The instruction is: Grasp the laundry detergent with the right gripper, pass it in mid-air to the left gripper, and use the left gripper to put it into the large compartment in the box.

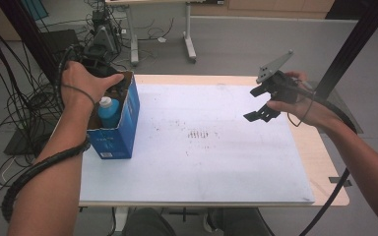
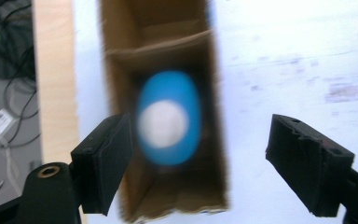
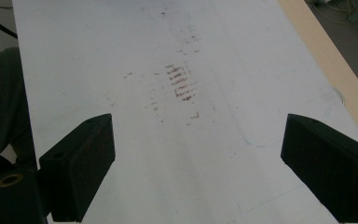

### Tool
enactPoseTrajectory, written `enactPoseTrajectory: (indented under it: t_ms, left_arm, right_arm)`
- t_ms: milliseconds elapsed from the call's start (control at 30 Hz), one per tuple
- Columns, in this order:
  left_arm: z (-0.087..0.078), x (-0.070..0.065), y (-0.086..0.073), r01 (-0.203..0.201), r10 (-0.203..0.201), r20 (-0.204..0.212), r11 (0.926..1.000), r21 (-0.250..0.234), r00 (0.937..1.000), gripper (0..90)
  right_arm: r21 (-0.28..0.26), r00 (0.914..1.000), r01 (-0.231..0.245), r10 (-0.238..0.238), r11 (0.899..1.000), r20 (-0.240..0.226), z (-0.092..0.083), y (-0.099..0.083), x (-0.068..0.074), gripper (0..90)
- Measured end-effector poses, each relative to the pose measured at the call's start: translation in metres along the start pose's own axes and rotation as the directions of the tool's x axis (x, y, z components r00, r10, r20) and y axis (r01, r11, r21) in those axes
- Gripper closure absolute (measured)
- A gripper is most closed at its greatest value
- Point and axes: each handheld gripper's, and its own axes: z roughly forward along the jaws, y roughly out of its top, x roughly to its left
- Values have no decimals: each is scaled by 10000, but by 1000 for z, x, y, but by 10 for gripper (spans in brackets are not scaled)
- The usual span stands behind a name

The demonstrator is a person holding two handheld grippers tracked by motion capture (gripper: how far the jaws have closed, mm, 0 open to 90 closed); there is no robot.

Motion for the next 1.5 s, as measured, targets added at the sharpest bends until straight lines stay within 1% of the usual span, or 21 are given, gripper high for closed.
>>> enactPoseTrajectory:
  t_ms: [133, 200, 333, 533, 633, 800, 933, 1033, 1100, 1267, 1433, 1500]
  left_arm:
    - [1, -21, 9, -334, 337, 345, 9994, -76, 9988, 202]
    - [3, -32, 14, -471, 474, 585, 9989, -60, 9972, 184]
    - [8, -49, 22, -736, 744, 898, 9972, -124, 9932, 164]
    - [19, -75, 37, -1066, 1075, 1219, 9942, -142, 9867, 147]
    - [27, -84, 43, -1138, 1136, 1295, 9935, -60, 9851, 147]
    - [38, -93, 48, -1103, 1085, 1300, 9939, 66, 9856, 147]
    - [45, -99, 47, -1163, 1126, 1388, 9930, 187, 9839, 148]
    - [51, -103, 44, -1244, 1193, 1406, 9918, 284, 9829, 148]
    - [54, -105, 41, -1331, 1264, 1487, 9905, 359, 9808, 148]
    - [61, -110, 32, -1433, 1338, 1528, 9882, 532, 9792, 148]
    - [63, -114, 24, -1558, 1449, 1589, 9861, 584, 9766, 148]
    - [63, -116, 20, -1688, 1574, 1627, 9839, 588, 9740, 148]
  right_arm:
    - [126, 10000, -15, 16, 9999, -37, 1, -2, -4, 98]
    - [207, 10000, -68, 69, 9998, -36, 1, -4, -6, 99]
    - [364, 9999, -140, 141, 9992, -1, 1, -7, -11, 99]
    - [620, 9994, -352, 348, 9975, 76, 2, -13, -18, 100]
    - [716, 9990, -446, 439, 9964, 108, 3, -17, -21, 100]
    - [879, 9985, -545, 534, 9946, 154, 4, -21, -25, 101]
    - [946, 9980, -610, 594, 9936, 197, 4, -22, -29, 102]
    - [1000, 9977, -650, 628, 9929, 250, 3, -21, -33, 102]
    - [1010, 9976, -658, 633, 9927, 279, 3, -21, -35, 102]
    - [1114, 9975, -652, 616, 9916, 352, 2, -19, -39, 102]
    - [1149, 9971, -691, 649, 9910, 395, 2, -18, -41, 103]
    - [1164, 9969, -710, 664, 9907, 432, 2, -18, -43, 103]
